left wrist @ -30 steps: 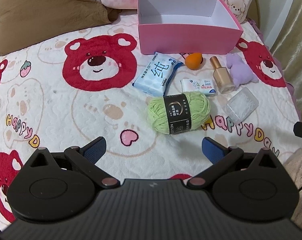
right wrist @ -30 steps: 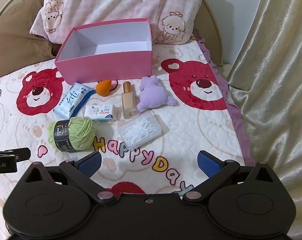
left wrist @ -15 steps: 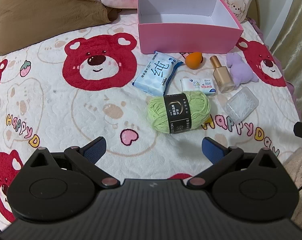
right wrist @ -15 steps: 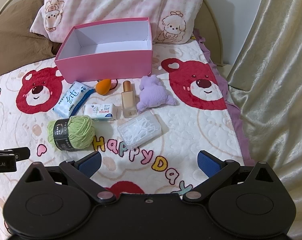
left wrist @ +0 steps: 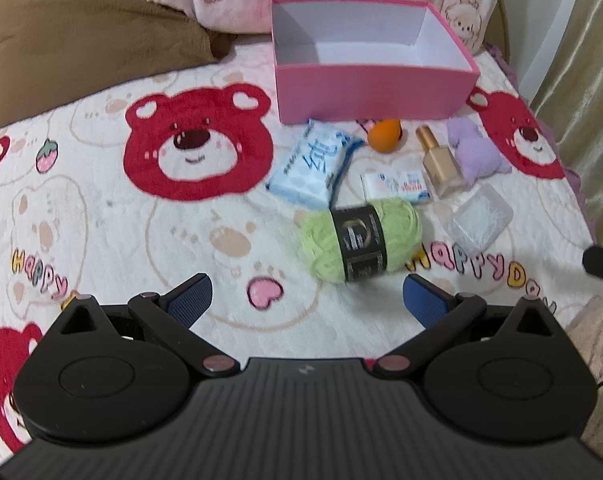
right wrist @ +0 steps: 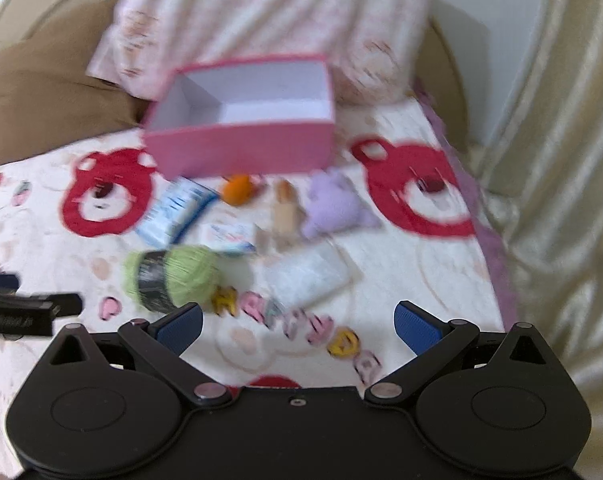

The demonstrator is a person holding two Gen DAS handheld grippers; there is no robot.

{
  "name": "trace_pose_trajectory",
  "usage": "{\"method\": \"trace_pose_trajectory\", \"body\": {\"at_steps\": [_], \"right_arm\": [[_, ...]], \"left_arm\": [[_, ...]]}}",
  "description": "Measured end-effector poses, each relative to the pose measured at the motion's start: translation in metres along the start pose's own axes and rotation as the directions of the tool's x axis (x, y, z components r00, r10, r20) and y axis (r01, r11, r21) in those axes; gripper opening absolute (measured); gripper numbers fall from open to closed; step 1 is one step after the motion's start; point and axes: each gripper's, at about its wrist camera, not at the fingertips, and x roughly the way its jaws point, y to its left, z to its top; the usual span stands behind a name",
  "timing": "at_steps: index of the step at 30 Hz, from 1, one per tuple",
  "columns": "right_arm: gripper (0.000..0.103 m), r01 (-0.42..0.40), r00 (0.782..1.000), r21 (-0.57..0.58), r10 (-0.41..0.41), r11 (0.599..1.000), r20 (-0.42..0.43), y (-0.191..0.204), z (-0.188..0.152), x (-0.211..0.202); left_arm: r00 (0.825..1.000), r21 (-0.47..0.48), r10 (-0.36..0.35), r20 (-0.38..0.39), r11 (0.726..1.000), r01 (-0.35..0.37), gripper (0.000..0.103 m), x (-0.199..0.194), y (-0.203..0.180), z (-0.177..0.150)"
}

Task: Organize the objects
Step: 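Move the left tool to the green yarn ball and close on it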

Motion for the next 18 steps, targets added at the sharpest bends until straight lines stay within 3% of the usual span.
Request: {"method": "trace_pose_trajectory", "body": {"at_steps": [3,8,13,18], "right_arm": [[0.103,-0.056,0.996,-0.110,0.063,0.992,0.062,0.015,-0.001,0.004],[0.103,-0.119,0.975,-0.214,0.154,0.970,0.158,0.043,-0.004,0.031],[0.103,-0.248,0.962,-0.340,0.272,0.907,0.024,0.070,-0.006,0.084],[0.103,-0.341,0.939,-0.321,0.335,0.883,-0.076,0.075,-0.007,0.120]], "left_arm": [[1.000,0.003,0.013,0.024,1.000,-0.013,0.103,0.007,0.010,0.009],[0.999,-0.001,-0.036,-0.005,0.999,0.036,0.101,0.039,0.019,0.016],[0.995,-0.072,-0.096,0.008,0.993,0.096,0.098,0.074,0.028,0.016],[0.986,-0.072,-0.164,-0.001,0.984,0.164,0.094,0.102,0.030,0.016]]}}
